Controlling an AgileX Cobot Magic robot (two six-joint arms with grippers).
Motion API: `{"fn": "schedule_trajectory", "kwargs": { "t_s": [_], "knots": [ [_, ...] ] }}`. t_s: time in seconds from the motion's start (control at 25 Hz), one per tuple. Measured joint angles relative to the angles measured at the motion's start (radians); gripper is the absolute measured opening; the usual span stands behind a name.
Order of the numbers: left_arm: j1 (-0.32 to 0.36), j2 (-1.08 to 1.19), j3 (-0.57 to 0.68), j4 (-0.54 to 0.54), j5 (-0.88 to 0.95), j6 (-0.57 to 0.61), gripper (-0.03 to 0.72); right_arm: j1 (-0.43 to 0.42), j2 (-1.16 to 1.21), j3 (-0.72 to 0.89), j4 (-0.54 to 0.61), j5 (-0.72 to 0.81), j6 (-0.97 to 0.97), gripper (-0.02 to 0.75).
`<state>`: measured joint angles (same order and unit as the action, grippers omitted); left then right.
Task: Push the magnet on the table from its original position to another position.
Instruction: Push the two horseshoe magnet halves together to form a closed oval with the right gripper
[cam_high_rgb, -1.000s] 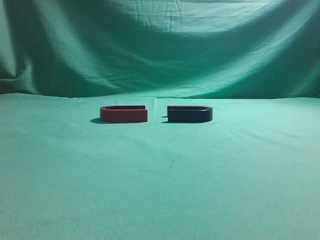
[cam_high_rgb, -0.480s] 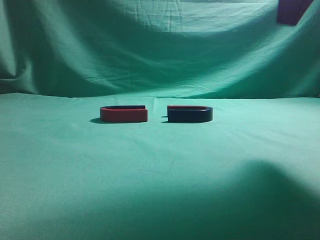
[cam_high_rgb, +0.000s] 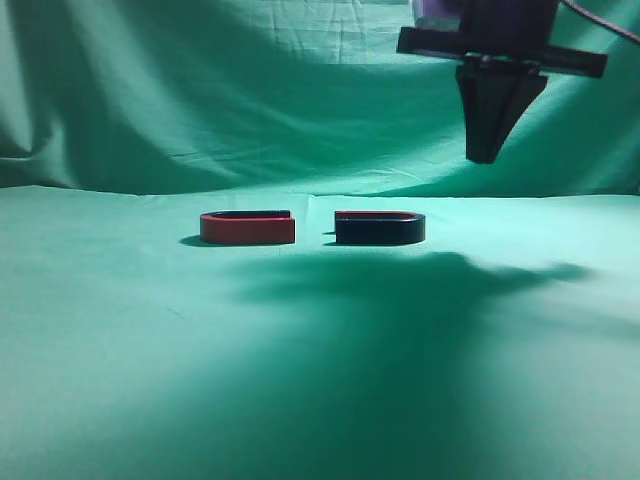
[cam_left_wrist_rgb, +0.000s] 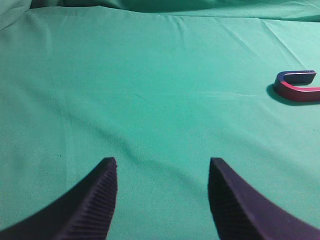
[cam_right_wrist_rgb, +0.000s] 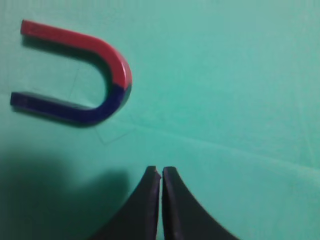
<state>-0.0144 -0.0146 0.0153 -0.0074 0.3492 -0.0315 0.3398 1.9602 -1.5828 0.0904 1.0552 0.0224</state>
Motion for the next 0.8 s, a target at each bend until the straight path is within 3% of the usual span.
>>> {"fn": "schedule_trajectory", "kwargs": {
  "t_s": [0.32,0.8],
  "knots": [
    [0.000,0.000,0.000,0.000,0.000,0.000,0.372,0.000,0.145,-0.118,0.003,-0.008,0.000,0.000],
    [0.000,0.000,0.000,0.000,0.000,0.000,0.372,0.010,0.237,-0.140,0.036,-0.057,0.000,0.000]
  ]
}}
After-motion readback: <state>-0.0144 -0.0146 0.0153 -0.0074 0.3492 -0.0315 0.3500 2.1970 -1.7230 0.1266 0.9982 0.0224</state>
